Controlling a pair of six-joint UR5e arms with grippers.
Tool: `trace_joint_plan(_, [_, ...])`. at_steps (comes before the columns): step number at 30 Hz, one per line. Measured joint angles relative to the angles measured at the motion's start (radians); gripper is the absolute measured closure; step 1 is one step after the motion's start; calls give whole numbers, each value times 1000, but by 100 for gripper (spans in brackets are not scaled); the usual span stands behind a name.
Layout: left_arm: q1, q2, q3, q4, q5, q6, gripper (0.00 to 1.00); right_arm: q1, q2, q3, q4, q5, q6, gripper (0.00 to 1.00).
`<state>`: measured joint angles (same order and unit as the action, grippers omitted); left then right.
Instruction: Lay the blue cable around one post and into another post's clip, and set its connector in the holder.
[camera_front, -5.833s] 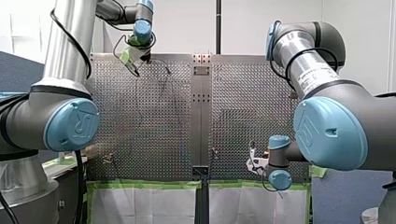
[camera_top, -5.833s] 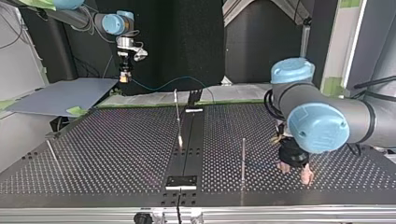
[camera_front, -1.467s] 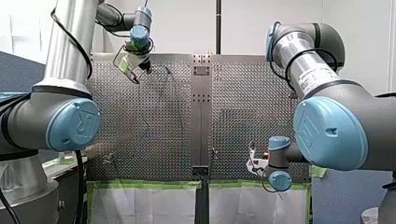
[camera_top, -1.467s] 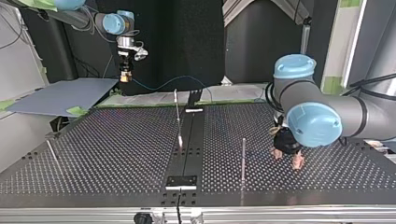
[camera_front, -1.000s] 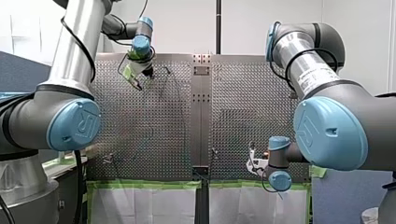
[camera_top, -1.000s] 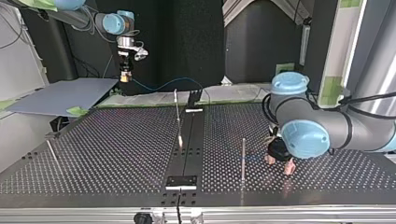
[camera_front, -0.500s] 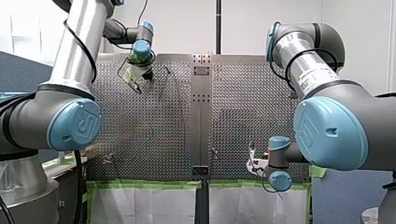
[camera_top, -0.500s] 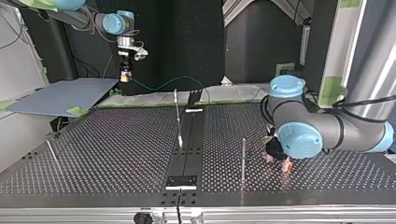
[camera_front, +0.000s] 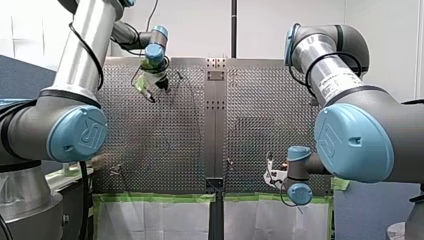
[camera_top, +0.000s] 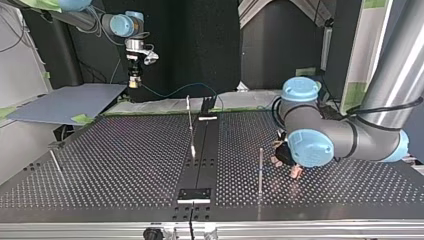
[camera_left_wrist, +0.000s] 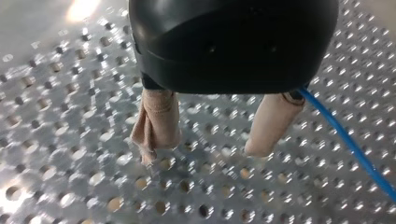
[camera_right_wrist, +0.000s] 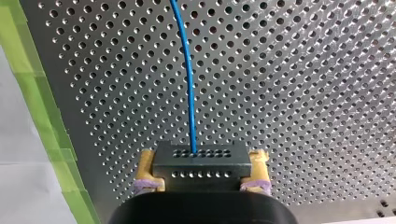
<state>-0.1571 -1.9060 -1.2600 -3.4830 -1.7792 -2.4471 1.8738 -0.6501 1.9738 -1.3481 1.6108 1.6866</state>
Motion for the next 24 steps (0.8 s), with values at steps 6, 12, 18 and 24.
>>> trace_joint_plan(6, [-12, 6, -7, -14, 35, -37, 0, 0, 0, 0, 0, 0, 0, 100])
trace_joint_plan(12, [-12, 8, -30, -15, 94, -96, 0, 0, 0, 0, -1, 0, 0, 100])
trace_joint_plan(18, [-5, 30, -35, -13, 143, -158, 0, 0, 0, 0, -1, 0, 1, 100])
trace_joint_plan(24, [1, 56, -36, -5, 118, -199, 0, 0, 0, 0, -2, 0, 2, 100])
